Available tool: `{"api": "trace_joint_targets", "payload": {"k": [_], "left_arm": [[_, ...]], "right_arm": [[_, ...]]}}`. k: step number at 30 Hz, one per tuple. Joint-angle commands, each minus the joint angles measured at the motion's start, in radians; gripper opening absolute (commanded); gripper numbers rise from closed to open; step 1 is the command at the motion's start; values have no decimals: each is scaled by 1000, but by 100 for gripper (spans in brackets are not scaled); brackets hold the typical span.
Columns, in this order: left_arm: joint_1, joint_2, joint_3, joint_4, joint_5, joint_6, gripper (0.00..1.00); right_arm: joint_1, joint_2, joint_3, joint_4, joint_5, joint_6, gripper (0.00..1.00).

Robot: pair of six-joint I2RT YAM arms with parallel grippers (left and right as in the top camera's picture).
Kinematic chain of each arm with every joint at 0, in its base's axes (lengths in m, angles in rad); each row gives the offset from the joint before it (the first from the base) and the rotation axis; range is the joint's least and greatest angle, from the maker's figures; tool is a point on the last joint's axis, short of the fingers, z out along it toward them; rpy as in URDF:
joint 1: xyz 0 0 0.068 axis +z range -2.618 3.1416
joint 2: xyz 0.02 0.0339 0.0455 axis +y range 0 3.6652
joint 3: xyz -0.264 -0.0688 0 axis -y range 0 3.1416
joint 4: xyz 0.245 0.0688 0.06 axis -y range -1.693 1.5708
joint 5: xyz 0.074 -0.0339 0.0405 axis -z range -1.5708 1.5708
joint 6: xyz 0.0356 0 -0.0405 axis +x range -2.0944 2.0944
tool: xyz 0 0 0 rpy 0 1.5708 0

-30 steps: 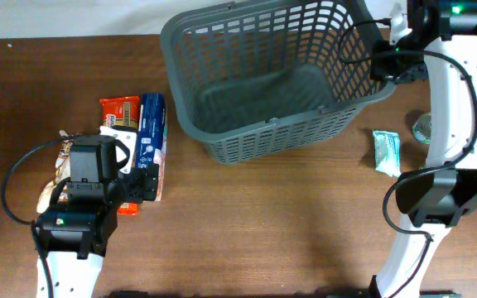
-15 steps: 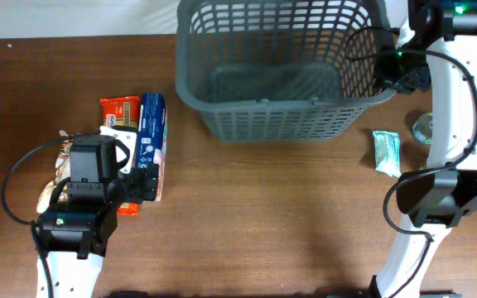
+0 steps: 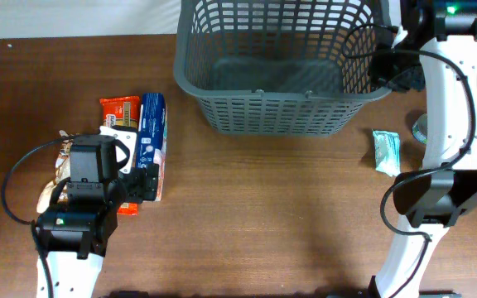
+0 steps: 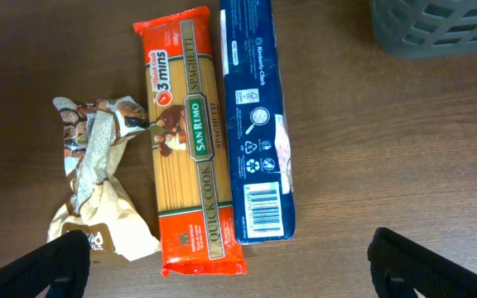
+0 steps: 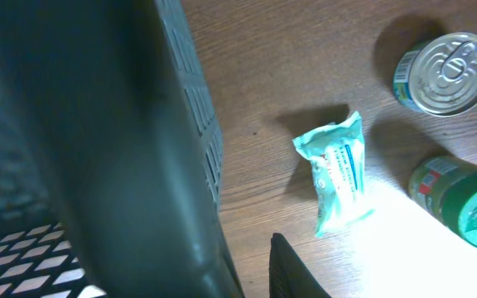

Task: Pack container
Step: 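Grip the basket rim with the right gripper and pull it toward center, then release the basket and lower the left gripper onto the blue pasta box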

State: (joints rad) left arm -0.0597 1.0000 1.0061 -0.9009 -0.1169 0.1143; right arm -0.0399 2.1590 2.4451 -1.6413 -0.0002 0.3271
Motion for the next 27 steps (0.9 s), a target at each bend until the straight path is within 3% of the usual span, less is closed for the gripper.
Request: {"api": "trace_joint_targets", "payload": {"k": [1,4,5,11,15,19,23,24,27], "left_arm": [[-3,2,13,3,-11,-9,99],[-3,2,13,18,-11,-9,99],[-3,2,13,18,-11,-9,99],[-3,2,13,53,-2,-9,99],[-3,2,13,93,71,-9,99],[-3,2,13,135,152,-9,99],[-3,34,13,138,143,-8,99],[-3,70,13,138,127,-9,99],[-3,175,13,144,58,-9,99]], "right_arm": [[20,13,1,11,69,-37,21],[15,11,2,15,68,-43,30],[13,8,4,21,68,-45,39],[6,-68,99,90,-19,-198,74],[-12,-138,236,90,-91,-195,80],[-45,-217,335,66,-40,-136,85],[-125,-302,351,36,63,-82,89],[-177,-330,351,27,92,-82,99],[-274,-357,351,20,89,-82,99]]}}
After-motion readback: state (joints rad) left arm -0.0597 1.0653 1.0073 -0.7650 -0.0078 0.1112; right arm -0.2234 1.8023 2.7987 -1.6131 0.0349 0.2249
